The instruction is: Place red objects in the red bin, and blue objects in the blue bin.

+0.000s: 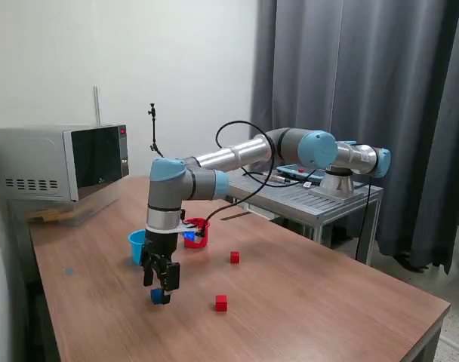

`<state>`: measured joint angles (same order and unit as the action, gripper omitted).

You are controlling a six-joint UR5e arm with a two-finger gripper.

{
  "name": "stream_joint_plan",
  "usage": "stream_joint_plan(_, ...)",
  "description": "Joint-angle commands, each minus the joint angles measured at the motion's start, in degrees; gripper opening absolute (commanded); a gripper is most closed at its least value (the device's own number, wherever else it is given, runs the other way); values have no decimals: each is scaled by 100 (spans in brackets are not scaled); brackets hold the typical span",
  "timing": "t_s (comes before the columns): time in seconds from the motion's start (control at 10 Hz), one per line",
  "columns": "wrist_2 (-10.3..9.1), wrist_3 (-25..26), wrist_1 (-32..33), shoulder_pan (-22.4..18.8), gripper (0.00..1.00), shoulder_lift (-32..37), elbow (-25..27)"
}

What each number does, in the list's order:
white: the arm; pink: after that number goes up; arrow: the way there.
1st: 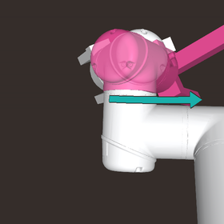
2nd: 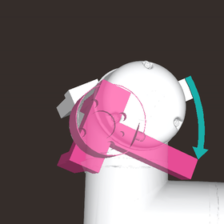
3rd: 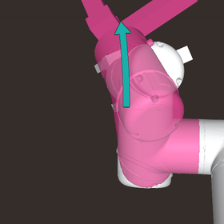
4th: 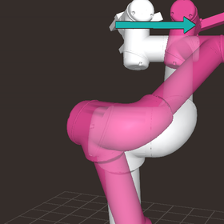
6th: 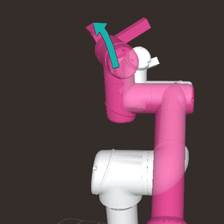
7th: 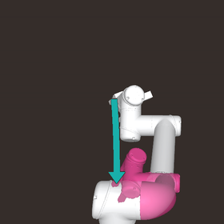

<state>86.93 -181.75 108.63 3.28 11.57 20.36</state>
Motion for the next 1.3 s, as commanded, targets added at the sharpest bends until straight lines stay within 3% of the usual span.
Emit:
stream_joint_plan(0.0,34,8,0,-2,100,-23,3)
stream_joint_plan(0.3,43,0,0,-2,100,-23,3)
stream_joint_plan(0.4,52,0,0,-2,0,-23,-23)
stream_joint_plan(0.9,69,0,0,6,0,-40,-58)
stream_joint_plan(1.1,402,0,0,6,0,-40,-84)
stream_joint_plan(1.2,404,-9,0,6,0,-40,-111)
